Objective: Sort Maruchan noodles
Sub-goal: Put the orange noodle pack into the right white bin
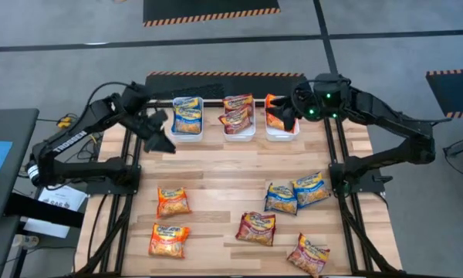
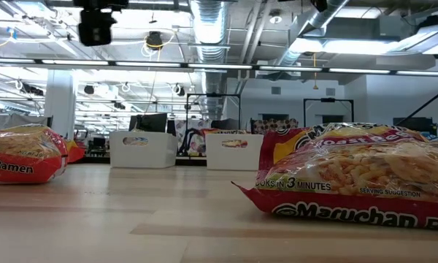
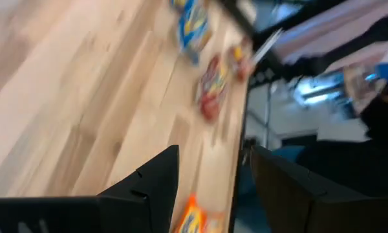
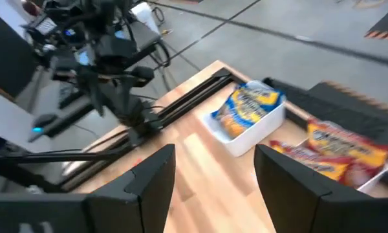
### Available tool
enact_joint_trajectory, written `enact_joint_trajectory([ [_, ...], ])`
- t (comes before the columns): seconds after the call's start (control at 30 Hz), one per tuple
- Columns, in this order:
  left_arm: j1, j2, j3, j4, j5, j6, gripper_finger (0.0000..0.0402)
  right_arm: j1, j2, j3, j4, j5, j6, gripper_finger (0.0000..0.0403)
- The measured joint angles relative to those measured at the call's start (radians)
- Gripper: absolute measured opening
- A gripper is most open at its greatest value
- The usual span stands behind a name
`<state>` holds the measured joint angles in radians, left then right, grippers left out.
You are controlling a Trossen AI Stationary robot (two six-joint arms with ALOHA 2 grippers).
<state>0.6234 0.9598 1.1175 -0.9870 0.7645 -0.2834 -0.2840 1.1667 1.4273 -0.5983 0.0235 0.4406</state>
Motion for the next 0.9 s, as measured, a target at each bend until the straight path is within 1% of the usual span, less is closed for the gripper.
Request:
enact_joint_trajectory([
  [0.2,-0.104,-0.008,0.0,-0.182,-0.218,0.059,0.0177,0.088,0.0,0.0,-0.001,0.002,0.086,0.0233],
  [0.3,-0.15,-0.008,-0.009,-0.228,-0.278,0.061,0.0177,0.136,0.012,0.0,0.002,0.002,0.113,0.0233],
  [0.4,-0.197,-0.007,-0.04,-0.234,-0.28,0.04,0.0177,0.179,0.026,-0.003,-0.016,0.002,0.152,0.0233],
  [0.47,-0.233,-0.008,-0.071,-0.226,-0.282,0.024,0.0177,0.207,0.05,0.002,0.001,0.003,0.17,0.0233],
  [0.53,-0.27,-0.007,-0.106,-0.226,-0.29,0.01,0.0177,0.232,0.077,0.0,-0.024,0.003,0.191,0.0233],
  [0.67,-0.339,-0.007,-0.183,-0.182,-0.299,-0.029,0.0177,0.274,0.137,-0.001,-0.009,0.002,0.2,0.0233],
  [0.9,-0.401,-0.011,-0.29,-0.115,-0.295,-0.063,0.0177,0.318,0.216,-0.001,0.013,0.002,0.233,0.0233],
])
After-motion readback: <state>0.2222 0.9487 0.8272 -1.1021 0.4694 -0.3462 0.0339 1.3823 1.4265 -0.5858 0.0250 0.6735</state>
